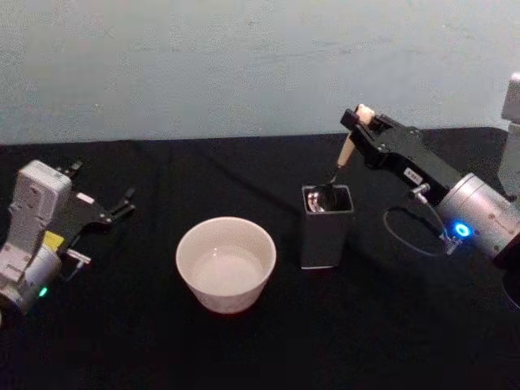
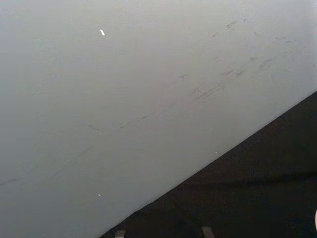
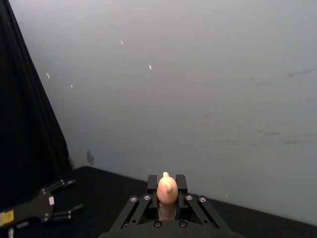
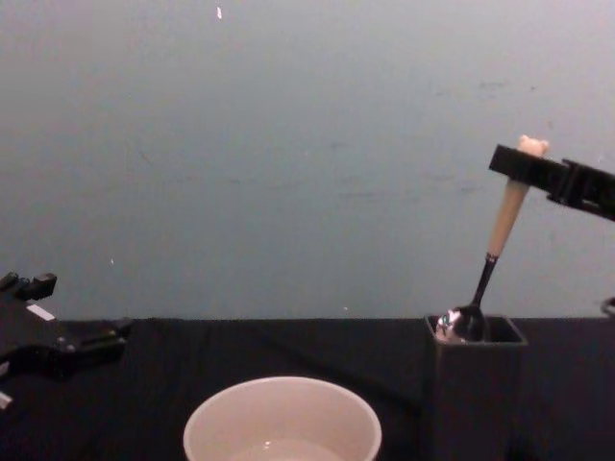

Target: Pick up the stirring spoon with one hand, stir inside the cup, then place it back in its original position.

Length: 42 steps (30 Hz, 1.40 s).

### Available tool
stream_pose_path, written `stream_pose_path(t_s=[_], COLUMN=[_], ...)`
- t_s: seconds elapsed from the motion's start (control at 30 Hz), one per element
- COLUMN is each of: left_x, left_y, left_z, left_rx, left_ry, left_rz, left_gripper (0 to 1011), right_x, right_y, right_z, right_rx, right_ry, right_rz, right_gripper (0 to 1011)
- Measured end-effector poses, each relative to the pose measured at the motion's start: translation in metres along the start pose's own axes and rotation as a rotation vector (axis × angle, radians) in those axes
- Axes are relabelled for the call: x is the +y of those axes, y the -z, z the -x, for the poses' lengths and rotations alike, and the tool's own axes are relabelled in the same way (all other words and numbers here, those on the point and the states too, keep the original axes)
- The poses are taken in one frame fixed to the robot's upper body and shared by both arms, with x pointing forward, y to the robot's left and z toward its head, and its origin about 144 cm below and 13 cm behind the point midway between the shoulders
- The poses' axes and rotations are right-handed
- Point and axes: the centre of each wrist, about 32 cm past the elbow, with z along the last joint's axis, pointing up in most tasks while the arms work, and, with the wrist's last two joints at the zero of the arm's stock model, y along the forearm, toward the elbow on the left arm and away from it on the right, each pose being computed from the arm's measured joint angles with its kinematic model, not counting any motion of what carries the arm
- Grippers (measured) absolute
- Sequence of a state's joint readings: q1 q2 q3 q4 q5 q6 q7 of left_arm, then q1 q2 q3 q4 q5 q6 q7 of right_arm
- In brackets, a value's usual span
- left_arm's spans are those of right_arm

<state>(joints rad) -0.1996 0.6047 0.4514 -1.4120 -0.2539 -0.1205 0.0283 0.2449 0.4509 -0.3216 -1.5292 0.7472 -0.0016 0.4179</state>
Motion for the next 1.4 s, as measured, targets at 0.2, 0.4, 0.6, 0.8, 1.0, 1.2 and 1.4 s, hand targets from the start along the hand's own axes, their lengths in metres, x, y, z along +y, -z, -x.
stream_pose_path(t_s=[0.2, 0.4, 0.6, 0.8, 1.0, 1.2, 1.4], left_x=[0.000, 0.000, 0.000, 0.000, 0.000, 0.000, 0.000], left_y=[0.000, 0.000, 0.000, 0.000, 0.000, 0.000, 0.000], left_z=[0.000, 0.000, 0.000, 0.000, 0.000, 0.000, 0.000], left_rx=[0.000, 0.000, 0.000, 0.000, 0.000, 0.000, 0.000], left_ry=[0.000, 0.000, 0.000, 0.000, 0.000, 0.000, 0.000], left_rz=[0.000, 0.000, 0.000, 0.000, 0.000, 0.000, 0.000], left_gripper=[1001, 1001, 1001, 1001, 1002, 1002, 1001], right_x=[0.000, -0.001, 0.001, 0.002, 0.004, 0.005, 0.005], right_y=[0.009, 0.017, 0.027, 0.033, 0.038, 0.040, 0.040], right_z=[-0.002, -0.004, -0.006, -0.007, -0.008, -0.009, -0.009], right_rx=[-0.006, -0.011, -0.002, 0.001, 0.001, 0.001, -0.003], right_ry=[0.003, 0.011, 0.026, 0.035, 0.043, 0.045, 0.048], right_rz=[0.036, 0.072, 0.111, 0.134, 0.153, 0.161, 0.164], right_gripper=[213, 213, 213, 213, 213, 213, 213])
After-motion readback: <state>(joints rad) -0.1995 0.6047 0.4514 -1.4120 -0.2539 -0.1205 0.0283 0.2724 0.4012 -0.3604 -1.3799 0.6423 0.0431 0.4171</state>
